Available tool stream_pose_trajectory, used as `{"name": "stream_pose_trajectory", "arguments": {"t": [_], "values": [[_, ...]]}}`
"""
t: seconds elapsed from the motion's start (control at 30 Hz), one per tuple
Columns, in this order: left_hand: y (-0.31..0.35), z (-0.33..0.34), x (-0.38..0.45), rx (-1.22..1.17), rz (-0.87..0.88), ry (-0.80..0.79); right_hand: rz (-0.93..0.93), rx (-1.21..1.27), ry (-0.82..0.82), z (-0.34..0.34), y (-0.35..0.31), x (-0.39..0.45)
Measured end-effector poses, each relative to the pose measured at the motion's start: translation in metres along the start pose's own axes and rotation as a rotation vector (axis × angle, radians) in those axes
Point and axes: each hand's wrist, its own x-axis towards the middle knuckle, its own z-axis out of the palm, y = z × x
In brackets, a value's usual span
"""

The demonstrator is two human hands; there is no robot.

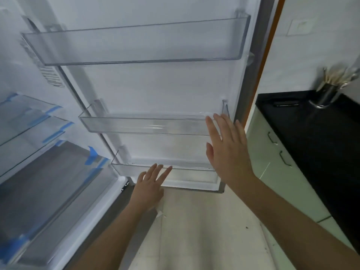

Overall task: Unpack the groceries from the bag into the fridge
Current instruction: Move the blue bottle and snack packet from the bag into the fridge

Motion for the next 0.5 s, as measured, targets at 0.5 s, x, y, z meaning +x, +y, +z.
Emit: {"name": "stream_pose_trajectory", "arguments": {"t": [0.5], "values": [[-0.032,0.006,0.029,-0.124,0.263,-0.061,0.272,-0.112,-0.114,0.007,-0.017,0.027]]}}
